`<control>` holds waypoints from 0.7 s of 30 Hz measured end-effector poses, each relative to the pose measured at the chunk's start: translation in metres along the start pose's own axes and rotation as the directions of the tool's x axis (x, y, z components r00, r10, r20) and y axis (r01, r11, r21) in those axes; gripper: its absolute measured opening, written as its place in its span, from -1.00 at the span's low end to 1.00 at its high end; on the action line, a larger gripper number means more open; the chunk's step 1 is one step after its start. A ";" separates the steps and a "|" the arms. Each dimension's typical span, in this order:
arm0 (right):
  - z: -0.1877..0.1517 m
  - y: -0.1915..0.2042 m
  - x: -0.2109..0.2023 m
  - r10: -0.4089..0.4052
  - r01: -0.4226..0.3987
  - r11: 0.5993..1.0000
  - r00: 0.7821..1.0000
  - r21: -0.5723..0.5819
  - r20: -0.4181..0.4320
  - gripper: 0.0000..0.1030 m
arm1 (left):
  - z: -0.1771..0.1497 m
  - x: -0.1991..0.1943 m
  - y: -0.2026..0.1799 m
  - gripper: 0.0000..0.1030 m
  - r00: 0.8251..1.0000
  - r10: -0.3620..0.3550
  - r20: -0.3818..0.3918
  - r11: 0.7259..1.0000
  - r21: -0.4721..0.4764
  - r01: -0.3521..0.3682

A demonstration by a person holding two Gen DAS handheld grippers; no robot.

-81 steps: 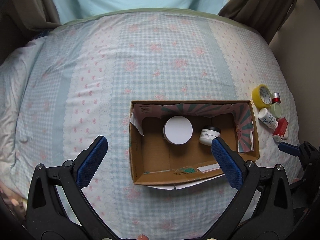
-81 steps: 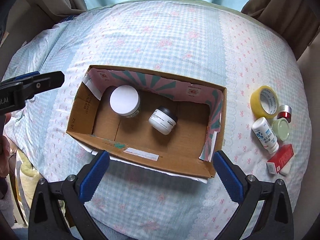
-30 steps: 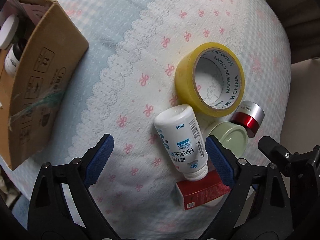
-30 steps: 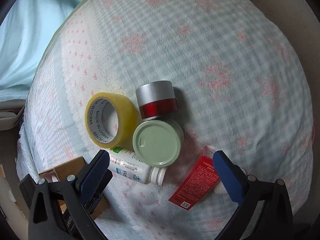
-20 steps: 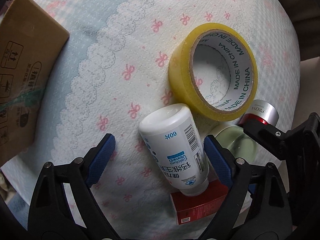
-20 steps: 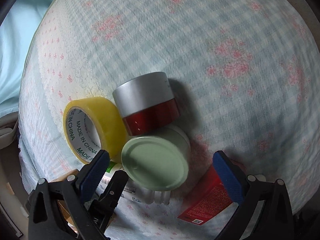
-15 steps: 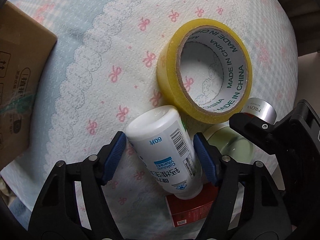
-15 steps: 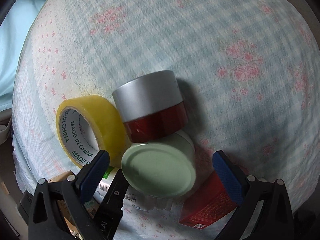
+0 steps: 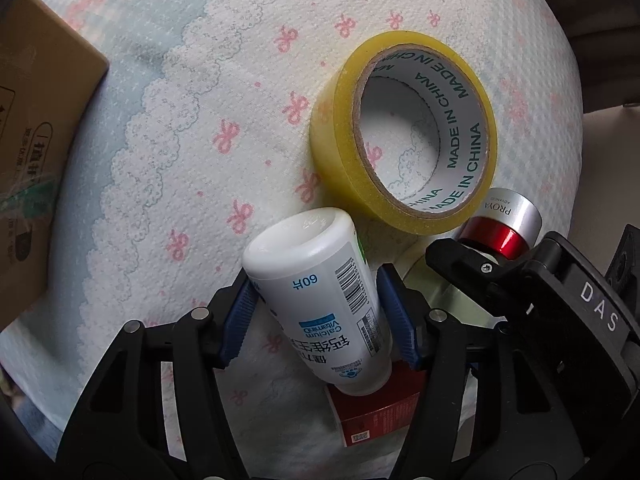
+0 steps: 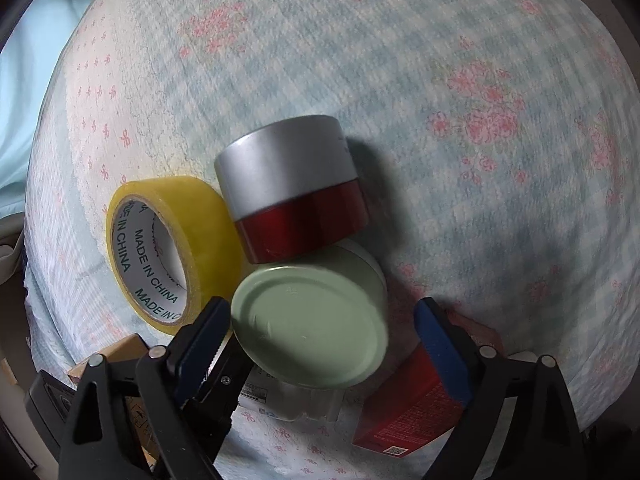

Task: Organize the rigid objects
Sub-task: 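Grasp the white pill bottle with the left tool while the right tool grasps the pale green jar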

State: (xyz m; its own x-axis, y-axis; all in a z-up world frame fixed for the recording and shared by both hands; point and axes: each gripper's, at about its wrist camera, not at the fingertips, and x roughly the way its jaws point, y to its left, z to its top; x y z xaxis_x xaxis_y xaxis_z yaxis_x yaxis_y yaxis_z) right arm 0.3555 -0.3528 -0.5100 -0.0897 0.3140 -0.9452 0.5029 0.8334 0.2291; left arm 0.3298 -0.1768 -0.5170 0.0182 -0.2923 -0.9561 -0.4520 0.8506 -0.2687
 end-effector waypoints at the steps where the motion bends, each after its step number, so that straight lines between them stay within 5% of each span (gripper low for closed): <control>1: 0.000 0.001 0.003 0.000 0.000 1.000 1.000 -0.006 -0.003 0.55 | -0.001 -0.001 0.002 0.09 1.000 -0.002 -0.002 1.000 -0.002 0.002; 7: 0.000 0.018 0.012 -0.056 0.056 0.993 0.998 -0.102 0.003 0.38 | -0.005 -0.013 0.013 0.06 1.000 -0.010 0.008 1.000 0.017 0.010; 21: -0.042 0.020 -0.047 0.055 -0.049 0.996 0.994 -0.077 0.091 0.38 | -0.016 -0.084 0.050 -0.07 0.992 -0.095 0.086 0.993 0.075 0.089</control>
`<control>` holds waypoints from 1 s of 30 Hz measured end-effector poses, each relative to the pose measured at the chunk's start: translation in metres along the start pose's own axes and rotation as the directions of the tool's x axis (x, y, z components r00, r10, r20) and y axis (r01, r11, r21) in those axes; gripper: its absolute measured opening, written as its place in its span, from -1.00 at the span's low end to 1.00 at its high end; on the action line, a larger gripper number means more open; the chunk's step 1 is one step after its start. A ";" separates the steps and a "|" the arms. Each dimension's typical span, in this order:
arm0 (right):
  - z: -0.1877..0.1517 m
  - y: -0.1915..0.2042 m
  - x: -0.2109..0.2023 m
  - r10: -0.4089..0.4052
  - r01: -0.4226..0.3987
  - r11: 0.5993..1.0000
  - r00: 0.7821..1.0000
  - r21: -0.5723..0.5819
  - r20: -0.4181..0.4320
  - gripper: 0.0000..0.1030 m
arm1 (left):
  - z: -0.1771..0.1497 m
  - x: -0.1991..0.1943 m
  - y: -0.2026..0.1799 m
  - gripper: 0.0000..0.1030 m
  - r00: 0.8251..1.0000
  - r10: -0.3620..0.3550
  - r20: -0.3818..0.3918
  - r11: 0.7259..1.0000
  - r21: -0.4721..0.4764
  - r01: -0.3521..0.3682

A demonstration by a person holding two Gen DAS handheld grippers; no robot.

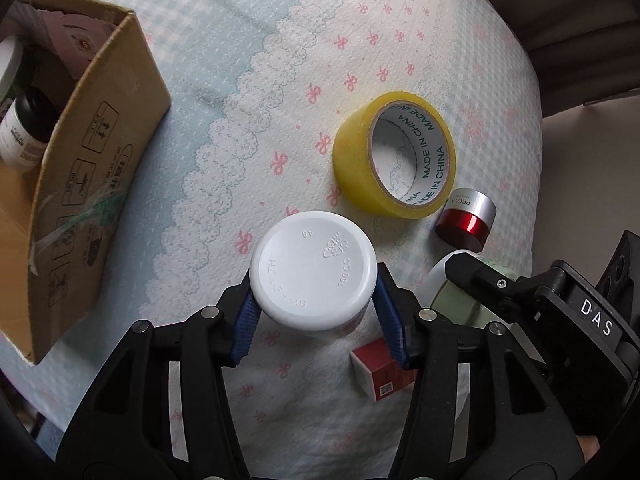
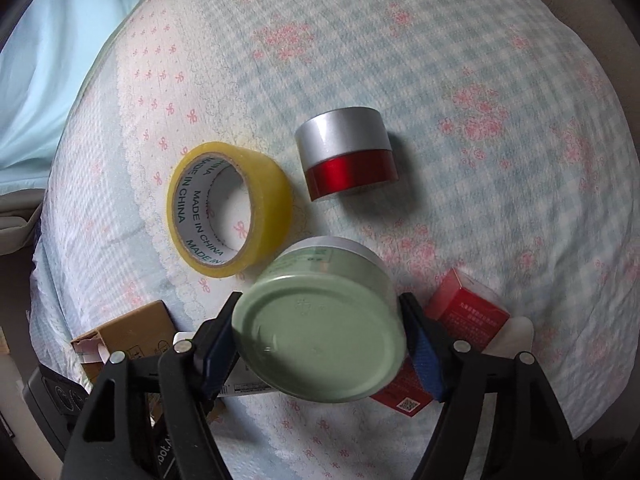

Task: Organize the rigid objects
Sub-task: 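Grasp the white pill bottle with the left tool while the right tool grasps the pale green jar, then lower the pill bottle and green jar into the box and release both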

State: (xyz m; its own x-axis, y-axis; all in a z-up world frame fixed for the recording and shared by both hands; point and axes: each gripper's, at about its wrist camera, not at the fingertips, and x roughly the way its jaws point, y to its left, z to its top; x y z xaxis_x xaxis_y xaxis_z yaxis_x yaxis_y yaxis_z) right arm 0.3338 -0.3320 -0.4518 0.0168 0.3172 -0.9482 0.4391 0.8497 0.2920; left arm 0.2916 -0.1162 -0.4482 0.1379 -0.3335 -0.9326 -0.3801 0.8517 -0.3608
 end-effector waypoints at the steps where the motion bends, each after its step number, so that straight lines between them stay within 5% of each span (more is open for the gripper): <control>1: -0.005 -0.002 -0.006 0.008 -0.008 1.000 1.000 0.002 0.009 0.38 | -0.003 -0.007 -0.001 -0.07 1.000 -0.004 0.008 1.000 0.004 0.004; 9: -0.058 0.003 -0.069 0.034 -0.030 0.999 0.994 -0.044 0.101 0.38 | -0.012 -0.082 -0.011 -0.08 0.995 -0.055 0.088 0.993 0.107 0.045; 16: -0.105 0.024 -0.135 0.063 -0.032 0.985 0.982 -0.172 0.180 0.38 | -0.011 -0.186 -0.001 -0.08 0.983 -0.104 0.154 0.975 0.209 0.071; 22: -0.149 0.056 -0.166 0.106 -0.047 0.956 0.975 -0.289 0.195 0.38 | -0.005 -0.271 0.042 -0.08 0.968 -0.096 0.233 0.966 0.257 0.034; 30: -0.208 0.121 -0.160 0.144 -0.072 0.943 0.968 -0.324 0.205 0.38 | 0.023 -0.326 0.126 -0.08 0.960 -0.118 0.254 0.963 0.266 0.048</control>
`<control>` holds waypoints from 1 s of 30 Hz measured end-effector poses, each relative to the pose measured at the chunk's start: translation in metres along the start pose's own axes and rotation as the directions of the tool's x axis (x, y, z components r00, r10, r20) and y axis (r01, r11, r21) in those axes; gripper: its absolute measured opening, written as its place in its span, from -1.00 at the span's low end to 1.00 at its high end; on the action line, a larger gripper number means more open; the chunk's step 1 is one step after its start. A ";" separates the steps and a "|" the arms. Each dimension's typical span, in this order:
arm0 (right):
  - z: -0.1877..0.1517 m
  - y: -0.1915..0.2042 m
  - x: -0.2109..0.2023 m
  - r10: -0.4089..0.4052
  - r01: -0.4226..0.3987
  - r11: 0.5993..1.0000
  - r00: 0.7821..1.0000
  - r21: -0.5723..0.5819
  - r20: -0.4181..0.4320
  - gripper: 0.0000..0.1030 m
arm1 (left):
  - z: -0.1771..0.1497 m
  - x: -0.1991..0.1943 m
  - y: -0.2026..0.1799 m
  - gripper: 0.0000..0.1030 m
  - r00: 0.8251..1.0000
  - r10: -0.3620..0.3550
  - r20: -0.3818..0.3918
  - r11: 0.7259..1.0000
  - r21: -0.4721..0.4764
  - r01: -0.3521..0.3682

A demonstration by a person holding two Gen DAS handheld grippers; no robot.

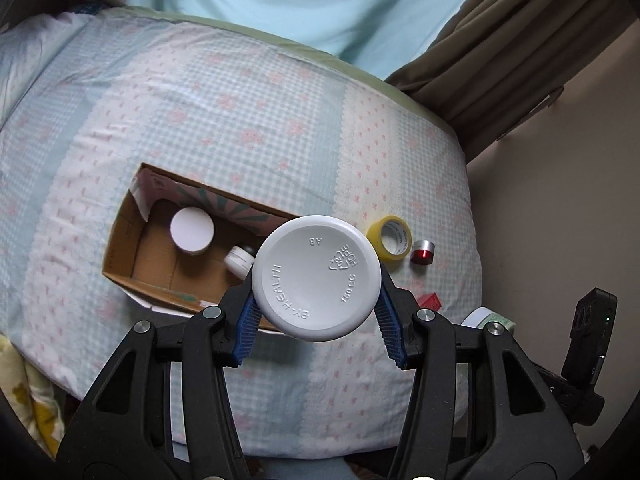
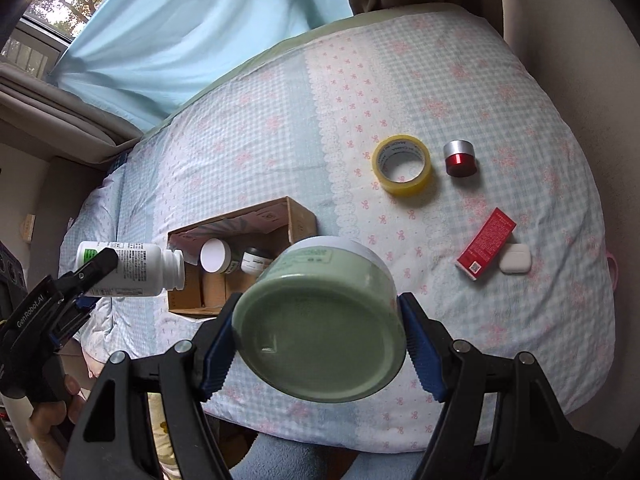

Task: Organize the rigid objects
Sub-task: 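Lower the pill bottle and green jar into the box and release both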

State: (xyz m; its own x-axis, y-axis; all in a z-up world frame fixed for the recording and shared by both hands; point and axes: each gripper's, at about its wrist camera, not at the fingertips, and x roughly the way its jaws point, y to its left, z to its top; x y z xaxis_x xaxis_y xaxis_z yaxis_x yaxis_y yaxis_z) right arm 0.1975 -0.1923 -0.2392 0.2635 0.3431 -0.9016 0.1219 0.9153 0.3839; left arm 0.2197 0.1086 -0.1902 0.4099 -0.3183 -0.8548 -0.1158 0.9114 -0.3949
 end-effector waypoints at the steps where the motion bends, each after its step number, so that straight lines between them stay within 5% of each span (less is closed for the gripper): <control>1: -0.004 0.012 0.002 -0.002 0.002 1.000 1.000 -0.003 0.008 0.38 | 0.003 -0.003 0.011 -0.08 1.000 -0.006 -0.007 1.000 0.011 0.006; 8: -0.025 0.087 0.027 -0.039 0.035 0.998 0.997 0.056 0.063 0.38 | 0.017 -0.002 0.087 -0.08 0.996 -0.022 -0.091 0.995 0.099 0.031; 15: -0.037 0.141 0.079 -0.066 0.062 0.993 0.997 0.099 0.037 0.38 | 0.037 0.017 0.149 -0.08 0.988 0.049 -0.145 0.983 0.183 -0.022; 22: -0.045 0.159 0.127 -0.112 0.113 0.988 0.994 0.103 -0.013 0.38 | 0.048 0.048 0.180 -0.08 0.974 0.101 -0.201 0.973 0.226 -0.054; 30: -0.037 0.160 0.176 -0.207 0.204 0.978 0.976 -0.048 -0.066 0.38 | 0.049 0.096 0.187 -0.08 0.944 0.186 -0.273 0.952 0.286 -0.104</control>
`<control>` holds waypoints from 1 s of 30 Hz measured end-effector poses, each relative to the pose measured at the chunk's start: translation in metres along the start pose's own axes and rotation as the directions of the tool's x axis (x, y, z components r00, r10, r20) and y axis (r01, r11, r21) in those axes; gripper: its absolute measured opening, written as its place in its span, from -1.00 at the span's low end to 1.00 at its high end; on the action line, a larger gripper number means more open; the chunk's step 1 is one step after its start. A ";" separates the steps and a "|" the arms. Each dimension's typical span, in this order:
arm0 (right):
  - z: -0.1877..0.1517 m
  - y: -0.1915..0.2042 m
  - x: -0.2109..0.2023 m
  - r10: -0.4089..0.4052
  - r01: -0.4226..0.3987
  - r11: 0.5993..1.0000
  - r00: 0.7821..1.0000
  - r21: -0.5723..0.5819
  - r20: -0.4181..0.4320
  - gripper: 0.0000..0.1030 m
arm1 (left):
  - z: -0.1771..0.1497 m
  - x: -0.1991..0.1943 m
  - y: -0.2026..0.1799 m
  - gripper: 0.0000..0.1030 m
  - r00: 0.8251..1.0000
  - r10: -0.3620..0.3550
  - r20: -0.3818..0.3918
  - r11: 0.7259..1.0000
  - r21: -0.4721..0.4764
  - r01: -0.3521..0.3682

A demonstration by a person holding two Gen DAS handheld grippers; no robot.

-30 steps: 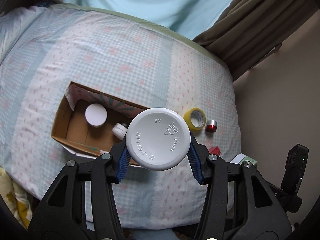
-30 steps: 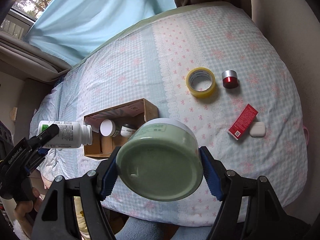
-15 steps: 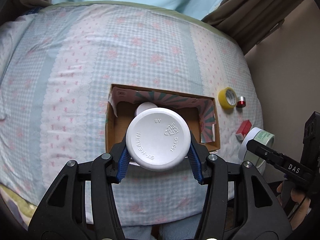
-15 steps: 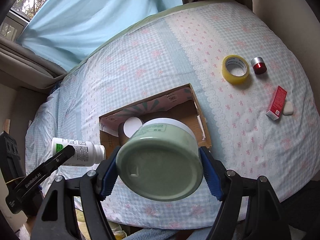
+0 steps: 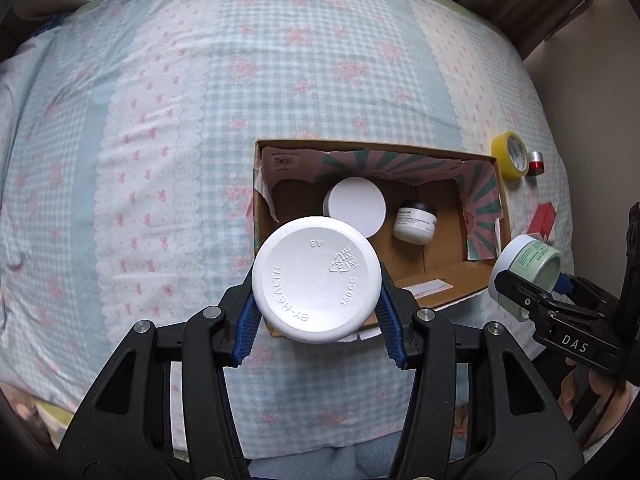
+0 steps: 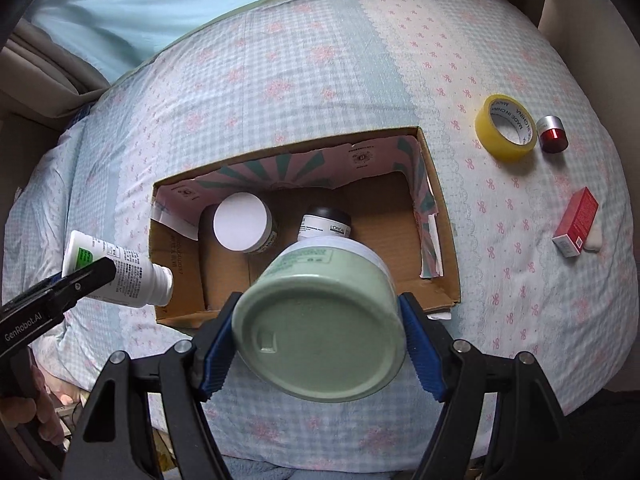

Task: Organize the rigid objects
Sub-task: 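Lower the pill bottle and green jar into the box and release both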

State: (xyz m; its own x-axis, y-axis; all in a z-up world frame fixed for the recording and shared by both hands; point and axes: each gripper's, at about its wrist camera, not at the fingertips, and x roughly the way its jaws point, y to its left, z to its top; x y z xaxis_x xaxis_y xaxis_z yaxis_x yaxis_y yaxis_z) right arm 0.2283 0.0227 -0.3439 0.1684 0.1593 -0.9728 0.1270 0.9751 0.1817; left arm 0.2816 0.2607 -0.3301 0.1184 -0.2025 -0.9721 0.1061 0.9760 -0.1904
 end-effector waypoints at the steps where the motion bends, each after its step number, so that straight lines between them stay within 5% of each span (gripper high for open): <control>1: 0.001 -0.001 0.006 -0.008 0.008 1.000 1.000 -0.007 -0.009 0.38 | 0.002 0.007 -0.001 -0.08 1.000 0.009 -0.018 1.000 0.008 -0.009; 11: 0.018 -0.023 0.058 -0.024 0.022 0.999 0.997 -0.026 -0.077 0.38 | 0.027 0.078 -0.017 -0.08 0.981 0.101 -0.166 0.991 0.106 -0.084; 18: 0.023 -0.020 0.069 -0.033 0.028 0.996 0.998 -0.079 -0.062 0.39 | 0.033 0.099 -0.036 -0.08 0.964 0.175 -0.200 0.965 0.229 -0.127; 19: 0.023 -0.018 0.071 -0.042 0.036 0.995 0.997 -0.089 -0.058 0.40 | 0.032 0.095 -0.041 0.13 0.967 0.183 -0.178 0.956 0.260 -0.133; 20: 0.023 -0.016 0.073 -0.057 0.051 0.993 0.997 -0.103 -0.056 0.43 | 0.032 0.091 -0.045 0.87 0.969 0.187 -0.159 0.949 0.284 -0.136; 22: 0.022 -0.011 0.071 -0.084 0.082 0.986 0.996 -0.146 -0.010 1.00 | 0.033 0.081 -0.050 0.99 0.977 0.166 -0.133 0.944 0.307 -0.119; 26: 0.019 -0.003 0.057 -0.094 0.117 0.961 0.990 -0.252 0.102 1.00 | 0.029 0.068 -0.047 0.99 0.983 0.147 -0.108 0.945 0.310 -0.107; 30: 0.014 -0.001 0.053 -0.124 0.156 0.940 0.985 -0.303 0.122 1.00 | 0.022 0.054 -0.038 0.99 0.987 0.128 -0.093 0.956 0.277 -0.098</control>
State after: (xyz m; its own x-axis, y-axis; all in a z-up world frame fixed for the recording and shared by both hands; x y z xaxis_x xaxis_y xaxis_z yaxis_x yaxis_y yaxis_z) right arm 0.2506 0.0276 -0.3935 0.2689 0.0170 -0.9630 -0.1506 0.9883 -0.0246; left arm 0.3062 0.2112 -0.3719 0.0390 -0.0678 -0.9969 0.3631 0.9304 -0.0491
